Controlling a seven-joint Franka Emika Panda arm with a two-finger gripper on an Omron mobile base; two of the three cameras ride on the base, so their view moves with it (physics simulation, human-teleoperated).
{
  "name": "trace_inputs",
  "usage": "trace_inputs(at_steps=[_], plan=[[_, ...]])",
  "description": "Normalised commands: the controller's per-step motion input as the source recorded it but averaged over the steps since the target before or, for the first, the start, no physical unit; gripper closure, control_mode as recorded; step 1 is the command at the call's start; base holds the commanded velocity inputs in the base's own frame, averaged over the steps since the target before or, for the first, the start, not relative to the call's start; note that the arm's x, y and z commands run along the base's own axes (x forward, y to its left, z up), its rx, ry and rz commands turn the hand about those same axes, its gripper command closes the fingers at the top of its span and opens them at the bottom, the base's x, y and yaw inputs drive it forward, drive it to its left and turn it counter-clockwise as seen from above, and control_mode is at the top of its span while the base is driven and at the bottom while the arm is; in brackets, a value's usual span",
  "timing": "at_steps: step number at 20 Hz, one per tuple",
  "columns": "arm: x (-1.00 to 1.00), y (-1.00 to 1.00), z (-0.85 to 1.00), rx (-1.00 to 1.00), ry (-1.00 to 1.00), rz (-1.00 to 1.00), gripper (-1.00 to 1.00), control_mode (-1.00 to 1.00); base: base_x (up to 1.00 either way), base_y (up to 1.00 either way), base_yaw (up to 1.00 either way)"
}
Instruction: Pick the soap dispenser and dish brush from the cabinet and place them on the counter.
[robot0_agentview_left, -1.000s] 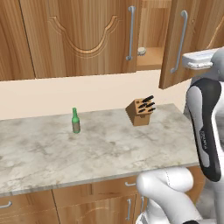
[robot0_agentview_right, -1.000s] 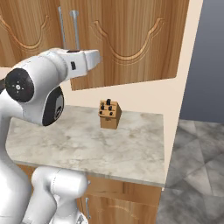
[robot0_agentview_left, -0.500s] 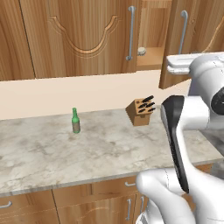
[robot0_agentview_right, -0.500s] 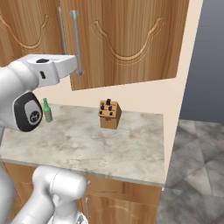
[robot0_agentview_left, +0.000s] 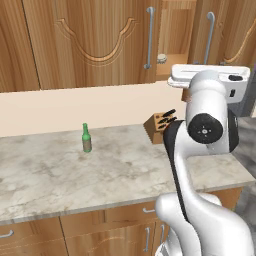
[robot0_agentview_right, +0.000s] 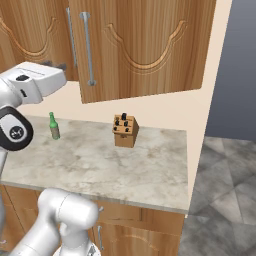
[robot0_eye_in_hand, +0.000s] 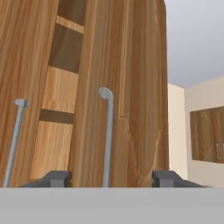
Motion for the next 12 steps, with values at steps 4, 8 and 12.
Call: trace_inputs(at_steps=[4,8,12], plan=[[0.20,0.15,-0.03,0.00,-0.01,-0.12,-1.00,-1.00,0.00,0.00,0.00],[0.08,0.23,-0.01,0.00,-0.04,-0.12,-1.00,-1.00,0.00,0.00,0.00],[0.04,0.27,-0.01,0.00,-0.04,-0.13,-1.00,-1.00,0.00,0.00,0.00]])
